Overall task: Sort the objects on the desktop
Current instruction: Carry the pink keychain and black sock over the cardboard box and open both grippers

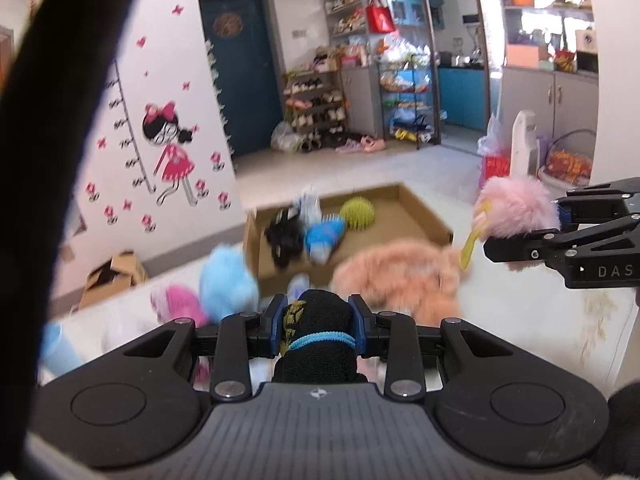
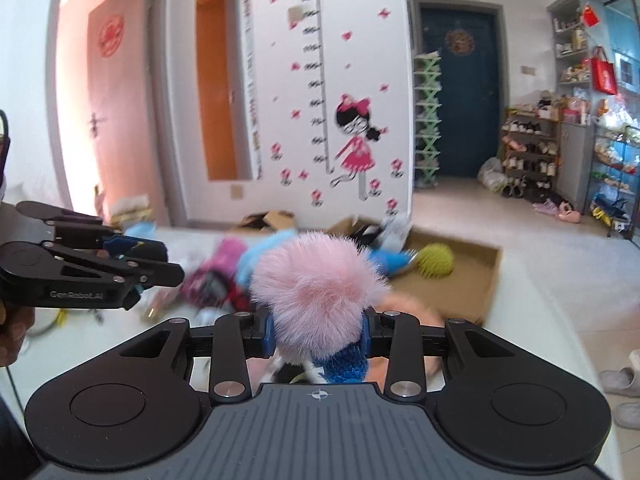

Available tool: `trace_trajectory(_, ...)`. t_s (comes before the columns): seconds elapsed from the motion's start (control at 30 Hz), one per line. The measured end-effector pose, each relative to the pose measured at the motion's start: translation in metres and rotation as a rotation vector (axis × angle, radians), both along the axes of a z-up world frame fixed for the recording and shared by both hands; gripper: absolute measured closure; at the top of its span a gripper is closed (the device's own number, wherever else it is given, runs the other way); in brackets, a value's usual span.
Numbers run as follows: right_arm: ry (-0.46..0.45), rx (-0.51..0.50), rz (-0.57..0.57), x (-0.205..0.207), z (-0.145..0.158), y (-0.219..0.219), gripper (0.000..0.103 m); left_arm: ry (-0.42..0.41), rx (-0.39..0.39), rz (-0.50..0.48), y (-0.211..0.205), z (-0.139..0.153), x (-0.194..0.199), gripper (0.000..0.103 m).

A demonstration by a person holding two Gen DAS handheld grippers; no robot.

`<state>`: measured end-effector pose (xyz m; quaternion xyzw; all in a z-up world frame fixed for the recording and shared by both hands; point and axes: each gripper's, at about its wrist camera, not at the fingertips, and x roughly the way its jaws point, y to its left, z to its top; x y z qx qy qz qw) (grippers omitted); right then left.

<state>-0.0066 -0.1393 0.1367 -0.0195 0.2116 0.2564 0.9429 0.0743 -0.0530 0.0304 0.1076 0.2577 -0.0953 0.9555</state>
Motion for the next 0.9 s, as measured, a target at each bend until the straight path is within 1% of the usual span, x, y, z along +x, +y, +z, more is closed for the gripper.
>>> trace_trajectory(0.1, -0.033, -0.003, -0.023, 0.019, 0.022, -0.009, 0.06, -0.013, 0.018, -0.017, -0.009, 0.016, 0.025, 0.073)
trace_trajectory(0.2, -0.054, -0.014, -0.044, 0.041, 0.04, -0.015, 0.06, -0.021, 0.042, -0.033, -0.021, 0.024, 0.048, 0.073)
trace_trajectory(0.37, -0.036, -0.017, -0.066, 0.082, 0.057, -0.02, 0.06, -0.009, 0.032, -0.049, -0.039, 0.024, 0.079, 0.073)
trace_trajectory(0.43, -0.02, -0.015, -0.072, 0.099, 0.059, -0.022, 0.06, 0.014, 0.013, -0.053, -0.044, 0.02, 0.093, 0.073)
trace_trajectory(0.53, -0.01, -0.035, -0.087, 0.118, 0.059, -0.023, 0.06, 0.026, 0.036, -0.051, -0.055, 0.014, 0.113, 0.073)
trace_trajectory(0.73, 0.032, -0.047, -0.111, 0.159, 0.052, -0.025, 0.06, 0.092, -0.009, -0.048, -0.065, 0.0, 0.154, 0.073)
trace_trajectory(0.9, 0.066, -0.09, -0.135, 0.193, 0.037, -0.026, 0.06, 0.153, -0.044, -0.045, -0.068, -0.014, 0.176, 0.073)
